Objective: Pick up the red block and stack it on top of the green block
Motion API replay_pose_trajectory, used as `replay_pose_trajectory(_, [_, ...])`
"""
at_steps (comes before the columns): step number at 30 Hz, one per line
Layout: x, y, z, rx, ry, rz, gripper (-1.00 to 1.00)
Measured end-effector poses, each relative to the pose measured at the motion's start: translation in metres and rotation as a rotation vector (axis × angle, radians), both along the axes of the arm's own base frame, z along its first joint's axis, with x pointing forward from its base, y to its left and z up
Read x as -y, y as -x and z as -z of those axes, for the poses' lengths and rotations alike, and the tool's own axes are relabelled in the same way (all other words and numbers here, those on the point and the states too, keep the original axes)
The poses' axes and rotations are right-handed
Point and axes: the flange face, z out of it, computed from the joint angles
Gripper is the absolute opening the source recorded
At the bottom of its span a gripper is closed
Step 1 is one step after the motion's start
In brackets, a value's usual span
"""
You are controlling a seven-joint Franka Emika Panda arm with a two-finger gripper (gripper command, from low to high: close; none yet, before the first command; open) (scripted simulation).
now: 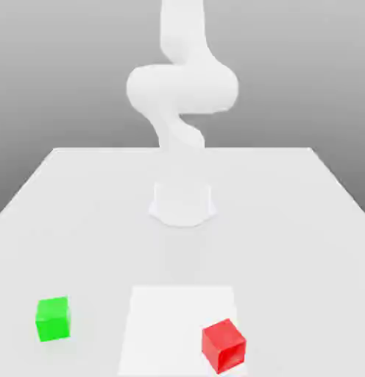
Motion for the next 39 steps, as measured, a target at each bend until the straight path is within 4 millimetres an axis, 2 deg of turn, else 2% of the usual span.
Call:
replay_pose_trajectory(3, [-0.006,-0.037,0.052,-0.091,0.012,-0.058,0.0])
replay_pose_trajectory(6, [-0.015,-0.067,0.105,-0.178,0.026,-0.112,0.0])
replay_pose_trajectory(10, [-0.027,-0.094,0.18,-0.292,0.05,-0.182,0.0])
replay_pose_trajectory(13, [-0.037,-0.106,0.238,-0.376,0.072,-0.234,0.0])
replay_pose_trajectory(18, [-0.053,-0.11,0.335,-0.517,0.116,-0.321,0.0])
replay_pose_trajectory(24, [-0.061,-0.091,0.447,-0.682,0.181,-0.415,0.0])
replay_pose_trajectory(29, [-0.062,-0.087,0.515,-0.706,0.192,-0.428,0.0])
replay_pose_trajectory(30, [-0.062,-0.086,0.524,-0.706,0.192,-0.429,-1.0])
replay_pose_trajectory(36, [-0.062,-0.086,0.528,-0.707,0.192,-0.429,-1.0])
replay_pose_trajectory(39, [-0.062,-0.087,0.505,-0.707,0.193,-0.429,-1.0])
